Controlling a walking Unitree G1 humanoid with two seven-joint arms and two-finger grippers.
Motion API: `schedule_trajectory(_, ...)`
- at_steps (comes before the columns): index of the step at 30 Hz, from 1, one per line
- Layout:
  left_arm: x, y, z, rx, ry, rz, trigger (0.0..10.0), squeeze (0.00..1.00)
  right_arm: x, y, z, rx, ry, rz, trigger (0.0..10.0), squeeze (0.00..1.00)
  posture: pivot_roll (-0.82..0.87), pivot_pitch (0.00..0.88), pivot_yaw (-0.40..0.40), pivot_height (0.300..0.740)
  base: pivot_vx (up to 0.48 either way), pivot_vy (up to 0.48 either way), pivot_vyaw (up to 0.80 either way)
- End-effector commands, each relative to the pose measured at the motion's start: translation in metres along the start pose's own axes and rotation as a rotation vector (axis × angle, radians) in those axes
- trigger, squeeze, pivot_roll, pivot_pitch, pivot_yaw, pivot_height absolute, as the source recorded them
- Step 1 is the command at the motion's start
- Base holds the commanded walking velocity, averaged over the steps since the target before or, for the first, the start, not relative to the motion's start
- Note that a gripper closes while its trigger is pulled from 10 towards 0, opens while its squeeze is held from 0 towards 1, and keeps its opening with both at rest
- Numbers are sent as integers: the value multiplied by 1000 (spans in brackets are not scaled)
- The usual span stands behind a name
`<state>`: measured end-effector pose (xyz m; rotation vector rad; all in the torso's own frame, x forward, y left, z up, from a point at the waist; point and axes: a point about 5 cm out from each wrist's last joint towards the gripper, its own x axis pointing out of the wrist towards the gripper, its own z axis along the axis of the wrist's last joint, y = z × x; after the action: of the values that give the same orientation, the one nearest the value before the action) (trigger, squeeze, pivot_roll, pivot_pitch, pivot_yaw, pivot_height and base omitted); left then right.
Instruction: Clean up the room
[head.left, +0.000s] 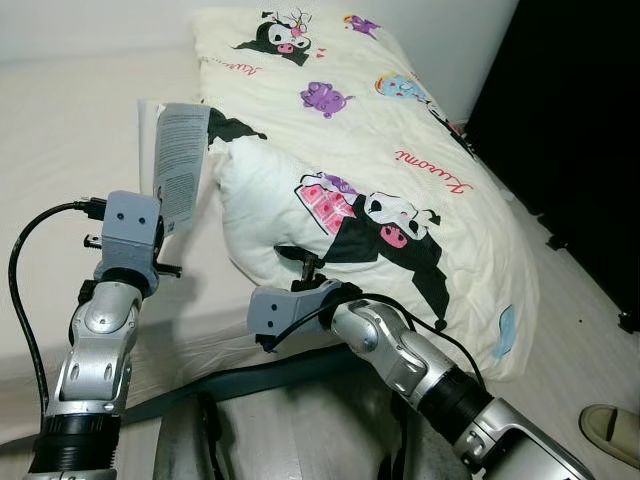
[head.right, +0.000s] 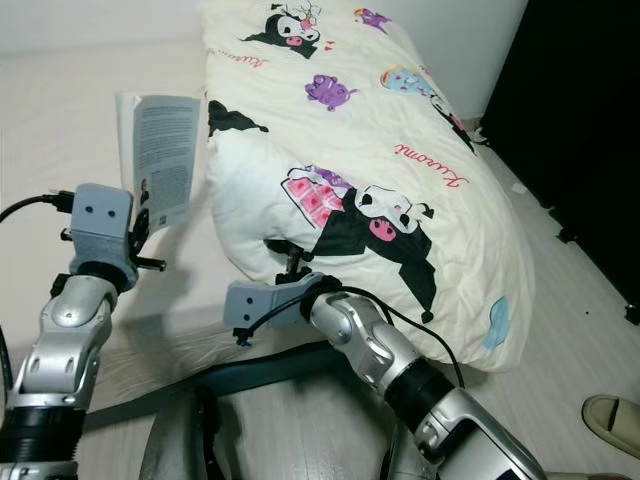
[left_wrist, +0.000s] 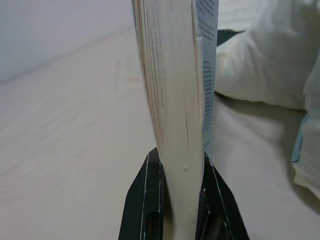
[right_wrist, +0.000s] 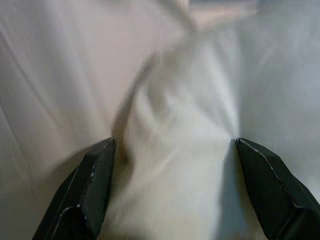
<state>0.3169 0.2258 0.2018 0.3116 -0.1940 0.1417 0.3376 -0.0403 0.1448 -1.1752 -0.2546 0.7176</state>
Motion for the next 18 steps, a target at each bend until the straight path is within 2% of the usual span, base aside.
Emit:
schedule_trajectory(1, -4, 6, 3, 8, -9, 7, 0, 0, -1, -7, -11, -8, 56, -33, 10000, 0, 112, 267, 22, 300, 0, 0, 0)
schedule_trajectory(5, -7, 7, 2, 12, -4, 9, 0, 0, -3, -16, -28, 17, 141, -78, 10000, 0, 113, 273, 19, 300, 0, 0, 0)
schedule_trajectory(8, -7, 6, 2, 11, -3, 9, 0, 0, -5, -17, -32, 26, 163, -86, 10000, 0, 116, 278, 16, 300, 0, 0, 0)
schedule_trajectory(9, -8, 6, 2, 11, -2, 9, 0, 0, -6, -16, -36, 51, 182, -83, 8157, 0, 116, 278, 16, 300, 0, 0, 0)
schedule_trajectory(10, -8, 6, 2, 11, -2, 9, 0, 0, -6, -16, -36, 51, 182, -83, 8157, 0, 116, 278, 16, 300, 0, 0, 0)
schedule_trajectory(11, -9, 5, 2, 11, 0, 9, 0, 0, -8, -17, -40, 65, 198, -88, 0, 0, 116, 279, 15, 300, 0, 0, 0)
schedule_trajectory(18, -9, 5, 3, 8, 7, 8, 0, 0, -13, -21, -47, 89, 227, -105, 0, 0, 108, 273, 13, 300, 0, 0, 0)
